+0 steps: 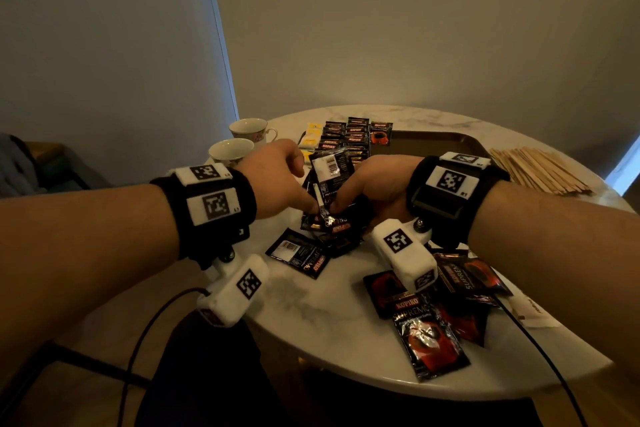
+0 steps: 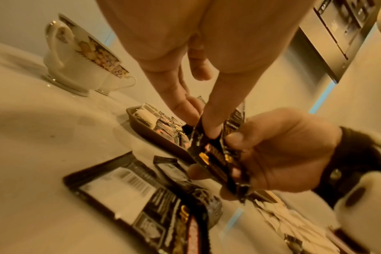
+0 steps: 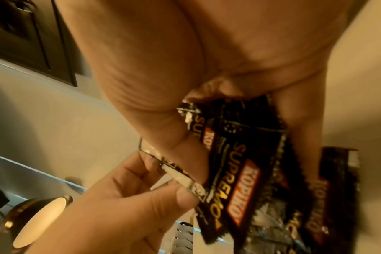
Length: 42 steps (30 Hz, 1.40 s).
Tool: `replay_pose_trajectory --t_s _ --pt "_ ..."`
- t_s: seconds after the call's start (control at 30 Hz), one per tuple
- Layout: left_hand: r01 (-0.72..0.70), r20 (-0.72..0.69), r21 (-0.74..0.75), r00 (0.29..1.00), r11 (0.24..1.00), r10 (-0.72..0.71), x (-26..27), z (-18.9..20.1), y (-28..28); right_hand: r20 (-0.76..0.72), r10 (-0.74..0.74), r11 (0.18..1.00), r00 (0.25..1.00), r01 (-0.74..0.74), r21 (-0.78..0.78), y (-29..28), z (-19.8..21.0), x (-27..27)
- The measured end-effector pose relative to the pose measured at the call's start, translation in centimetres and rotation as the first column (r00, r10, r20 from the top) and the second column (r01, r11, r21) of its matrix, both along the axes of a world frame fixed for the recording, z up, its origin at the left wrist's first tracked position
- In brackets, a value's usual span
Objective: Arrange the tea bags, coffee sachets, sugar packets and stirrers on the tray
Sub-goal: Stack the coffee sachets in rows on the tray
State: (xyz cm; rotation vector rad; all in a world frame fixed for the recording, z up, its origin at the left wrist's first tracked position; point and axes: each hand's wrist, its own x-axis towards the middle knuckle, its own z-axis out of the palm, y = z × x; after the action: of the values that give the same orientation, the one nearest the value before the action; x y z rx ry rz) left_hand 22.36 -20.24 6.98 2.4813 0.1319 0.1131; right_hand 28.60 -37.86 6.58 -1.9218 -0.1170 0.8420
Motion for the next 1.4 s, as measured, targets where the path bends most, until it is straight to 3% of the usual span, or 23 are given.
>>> replay_pose_trajectory --t_s 0.1,0.2,0.33,0.47,0.57,0.77,0.9,0.97,1.17,1.27,1.4 --pt "0.001 0.003 -0.096 1.000 0.995 -0.001 0.4 0.1 0.3 0.030 -0.034 0.999 0.999 0.034 0.011 -0.2 -0.6 0.3" --pt "-0.018 -0.131 -0.229 0.991 0.973 -0.012 0.6 -0.1 0.9 0.118 -0.022 0.988 0.993 0.040 -0.149 -0.6 -0.4 1.0" --pt "0.069 -0.477 -0.012 0.876 0.998 -0.066 0.5 -1.3 1.2 0.128 0.121 0.936 0.984 -0.070 -0.346 -0.6 0.5 1.3" --pt "0.170 -0.477 0.221 0.878 0.960 -0.046 0.9 -2.2 0.5 0.117 0.401 0.789 0.908 -0.278 -0.548 1.3 1.3 0.2" --pt "0.158 -0.488 0.263 0.873 0.952 -0.010 1.2 -2.3 0.4 0.227 0.562 0.683 0.795 -0.291 -0.670 2.0 1.7 -0.3" --pt "0.026 -0.547 0.005 0.837 1.000 -0.019 1.3 -2.4 1.0 0.156 0.666 0.557 0.729 -0.349 -0.753 2.2 1.3 -0.3" --pt "-0.009 -0.502 -0.127 0.863 0.992 -0.056 1.3 -2.7 0.7 0.190 0.668 0.560 0.720 -0.317 -0.765 2.3 0.9 0.0" --pt "-0.034 -0.449 -0.180 0.892 0.983 -0.052 1.3 -2.8 0.7 0.208 0.640 0.608 0.740 -0.321 -0.726 1.9 0.8 0.3" --pt "-0.065 -0.259 -0.436 0.964 0.897 -0.056 2.5 -2.5 1.1 0.295 0.405 0.862 0.865 -0.254 -0.440 -0.3 0.6 1.8" --pt "-0.029 -0.149 -0.604 0.986 0.796 -0.077 4.0 -1.7 0.7 0.294 0.218 0.974 0.931 -0.187 -0.131 -1.7 1.1 3.0" --pt "0.002 -0.092 -0.769 0.989 0.639 -0.114 6.7 -1.0 -1.3 0.290 0.076 0.967 0.954 -0.141 0.213 -2.9 1.5 4.9"
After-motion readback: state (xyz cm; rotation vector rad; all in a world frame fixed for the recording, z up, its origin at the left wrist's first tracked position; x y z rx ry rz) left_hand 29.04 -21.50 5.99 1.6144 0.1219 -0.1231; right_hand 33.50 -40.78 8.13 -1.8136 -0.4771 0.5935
